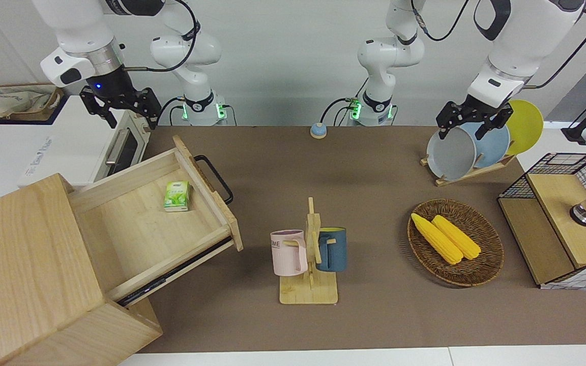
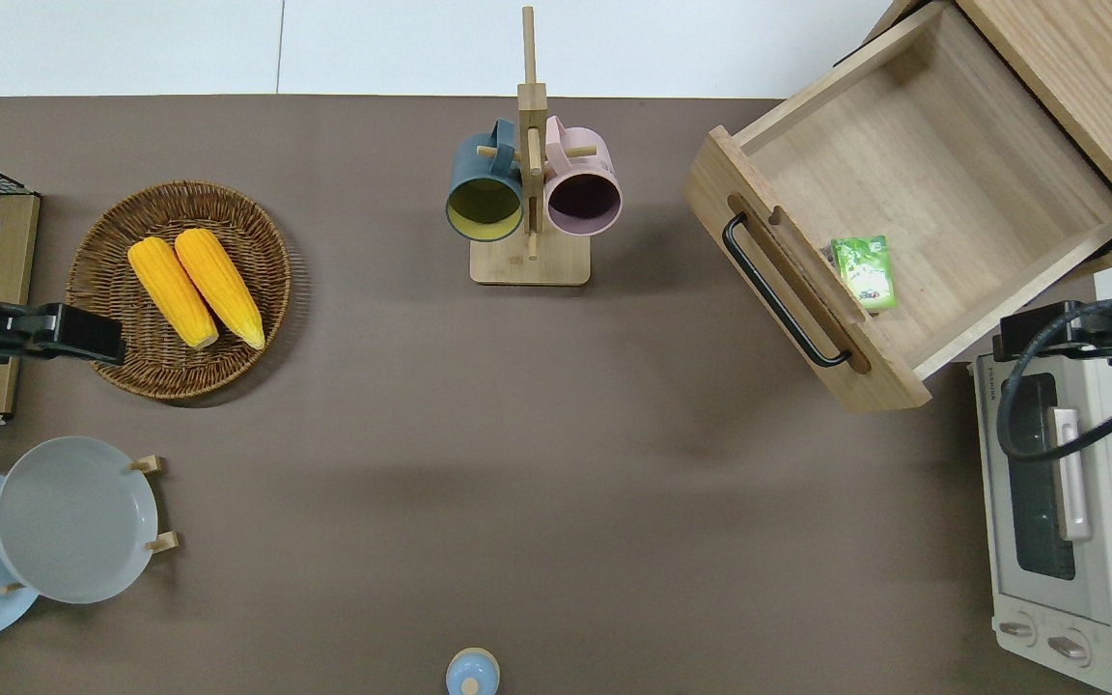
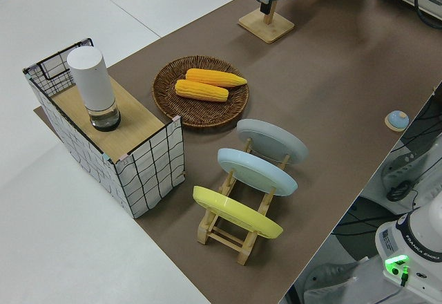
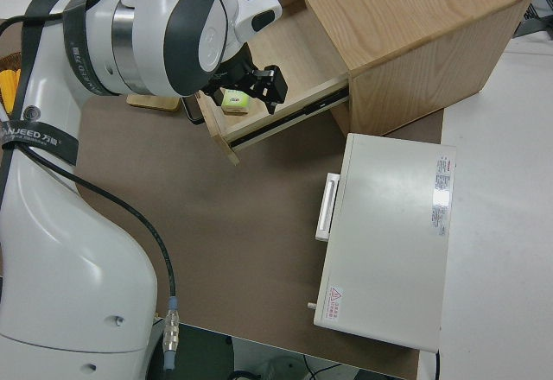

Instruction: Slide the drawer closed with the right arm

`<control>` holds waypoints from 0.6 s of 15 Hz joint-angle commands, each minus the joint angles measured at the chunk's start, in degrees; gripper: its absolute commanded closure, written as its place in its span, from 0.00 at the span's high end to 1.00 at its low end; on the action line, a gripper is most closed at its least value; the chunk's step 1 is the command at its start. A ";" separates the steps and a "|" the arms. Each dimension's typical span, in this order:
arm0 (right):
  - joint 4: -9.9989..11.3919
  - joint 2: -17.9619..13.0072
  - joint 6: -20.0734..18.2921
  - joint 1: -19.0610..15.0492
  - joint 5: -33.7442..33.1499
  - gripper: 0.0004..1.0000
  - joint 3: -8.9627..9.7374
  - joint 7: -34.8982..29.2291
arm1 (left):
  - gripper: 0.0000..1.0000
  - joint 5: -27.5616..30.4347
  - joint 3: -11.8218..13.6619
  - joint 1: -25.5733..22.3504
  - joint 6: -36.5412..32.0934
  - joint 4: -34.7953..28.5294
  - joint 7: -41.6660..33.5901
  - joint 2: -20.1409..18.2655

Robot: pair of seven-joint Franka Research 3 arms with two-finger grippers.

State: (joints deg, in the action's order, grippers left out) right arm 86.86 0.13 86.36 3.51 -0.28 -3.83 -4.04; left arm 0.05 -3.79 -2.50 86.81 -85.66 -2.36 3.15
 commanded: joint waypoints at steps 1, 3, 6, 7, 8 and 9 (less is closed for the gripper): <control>-0.02 0.05 0.13 -0.52 -0.33 0.98 -0.12 1.49 | 0.99 -1.02 0.01 0.30 -1.03 0.58 0.60 -0.16; -0.11 0.14 0.04 -0.52 -0.33 0.98 -0.12 1.58 | 0.99 -1.02 0.01 0.39 -1.03 0.58 0.60 -0.25; -0.11 0.14 0.04 -0.52 -0.33 0.90 -0.12 1.49 | 0.99 -1.02 0.01 0.39 -1.03 0.58 0.60 -0.25; -0.11 0.14 0.04 -0.52 -0.33 0.75 -0.12 1.58 | 0.99 -1.02 0.01 0.39 -1.03 0.58 0.60 -0.25; -0.11 0.14 0.04 -0.52 -0.33 0.54 -0.12 1.58 | 0.99 -1.02 0.01 0.39 -1.03 0.49 0.60 -0.25; -0.11 0.14 -0.05 -0.52 -0.33 0.28 -0.12 1.58 | 0.99 -1.02 0.01 0.39 -1.03 0.58 0.60 -0.25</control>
State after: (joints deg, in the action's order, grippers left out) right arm 86.86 0.13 86.36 3.39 -0.28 -4.05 -3.96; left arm 0.05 -3.79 -2.50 86.81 -85.66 -2.36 3.15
